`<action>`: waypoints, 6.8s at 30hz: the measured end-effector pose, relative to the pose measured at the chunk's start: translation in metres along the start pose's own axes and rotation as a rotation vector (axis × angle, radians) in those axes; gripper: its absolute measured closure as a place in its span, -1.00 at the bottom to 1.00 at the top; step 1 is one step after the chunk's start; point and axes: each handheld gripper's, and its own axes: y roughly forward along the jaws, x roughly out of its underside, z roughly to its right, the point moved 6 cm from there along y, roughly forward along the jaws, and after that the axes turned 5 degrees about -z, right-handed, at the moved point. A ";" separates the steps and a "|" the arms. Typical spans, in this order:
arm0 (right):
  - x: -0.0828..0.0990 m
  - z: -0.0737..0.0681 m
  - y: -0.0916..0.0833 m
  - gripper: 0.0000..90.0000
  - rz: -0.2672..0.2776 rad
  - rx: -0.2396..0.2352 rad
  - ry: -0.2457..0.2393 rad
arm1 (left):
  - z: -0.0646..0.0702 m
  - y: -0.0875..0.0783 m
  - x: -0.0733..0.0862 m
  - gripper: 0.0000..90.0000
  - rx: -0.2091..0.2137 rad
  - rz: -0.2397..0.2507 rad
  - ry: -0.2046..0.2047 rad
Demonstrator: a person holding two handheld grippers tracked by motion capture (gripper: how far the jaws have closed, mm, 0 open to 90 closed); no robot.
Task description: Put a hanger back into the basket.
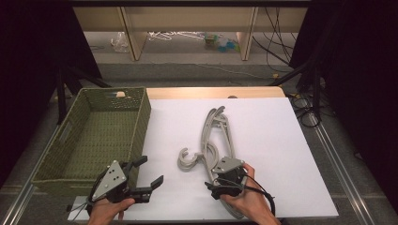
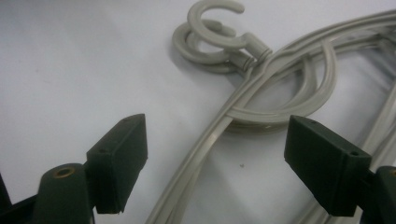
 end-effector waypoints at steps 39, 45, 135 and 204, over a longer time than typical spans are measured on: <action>-0.006 0.008 0.019 0.47 -0.233 -0.143 0.123 | 0.001 0.000 -0.001 -0.65 0.010 0.002 -0.007; -0.004 0.014 0.005 0.50 -0.223 -0.143 0.130 | 0.001 0.000 -0.001 -0.65 0.015 -0.002 0.009; 0.011 0.010 -0.082 0.82 0.075 -0.478 -0.170 | 0.040 0.084 0.004 0.15 0.296 -0.361 0.387; 0.024 0.035 -0.078 -0.40 0.201 -0.219 0.066 | -0.019 -0.004 -0.112 0.75 0.153 -0.397 0.015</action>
